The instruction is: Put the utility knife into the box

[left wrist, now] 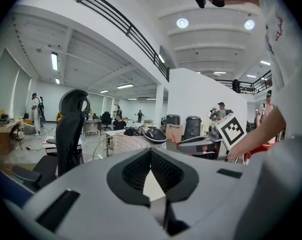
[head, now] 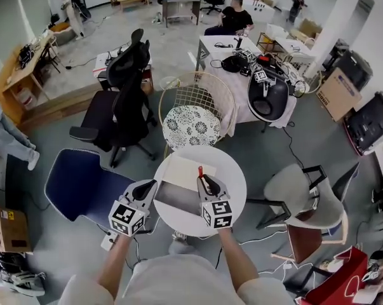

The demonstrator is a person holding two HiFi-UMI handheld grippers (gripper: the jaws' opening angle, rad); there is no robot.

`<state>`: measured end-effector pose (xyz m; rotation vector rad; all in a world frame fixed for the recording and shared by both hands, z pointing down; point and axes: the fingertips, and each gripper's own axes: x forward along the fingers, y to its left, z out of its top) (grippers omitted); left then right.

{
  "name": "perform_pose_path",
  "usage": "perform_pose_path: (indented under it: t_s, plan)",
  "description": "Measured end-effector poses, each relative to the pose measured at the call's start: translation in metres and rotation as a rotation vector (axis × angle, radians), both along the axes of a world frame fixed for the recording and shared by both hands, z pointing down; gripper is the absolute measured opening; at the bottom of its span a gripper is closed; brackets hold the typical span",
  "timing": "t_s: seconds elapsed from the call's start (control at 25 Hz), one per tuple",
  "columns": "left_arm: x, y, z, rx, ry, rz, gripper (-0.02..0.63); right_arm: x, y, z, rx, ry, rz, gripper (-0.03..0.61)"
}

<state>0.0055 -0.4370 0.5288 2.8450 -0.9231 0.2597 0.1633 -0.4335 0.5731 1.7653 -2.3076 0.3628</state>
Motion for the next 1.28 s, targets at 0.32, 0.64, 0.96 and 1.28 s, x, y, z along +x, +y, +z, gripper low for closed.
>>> perform_pose_path:
  t_s: [0.32, 0.64, 0.96, 1.28]
  plan:
    - [0.001, 0.001, 0.043, -0.108, -0.02, -0.035, 0.011, -0.006, 0.012, 0.062, -0.154, -0.014, -0.047, 0.08]
    - [0.002, 0.018, 0.073, -0.185, -0.039, -0.056, 0.011, -0.012, 0.029, 0.107, -0.261, -0.022, -0.096, 0.08]
    - [-0.003, 0.029, 0.092, -0.237, -0.046, -0.079, 0.011, -0.021, 0.048, 0.14, -0.345, -0.03, -0.127, 0.08]
    - [-0.009, 0.028, 0.095, -0.244, -0.043, -0.093, 0.011, -0.038, 0.057, 0.165, -0.399, 0.236, -0.34, 0.08]
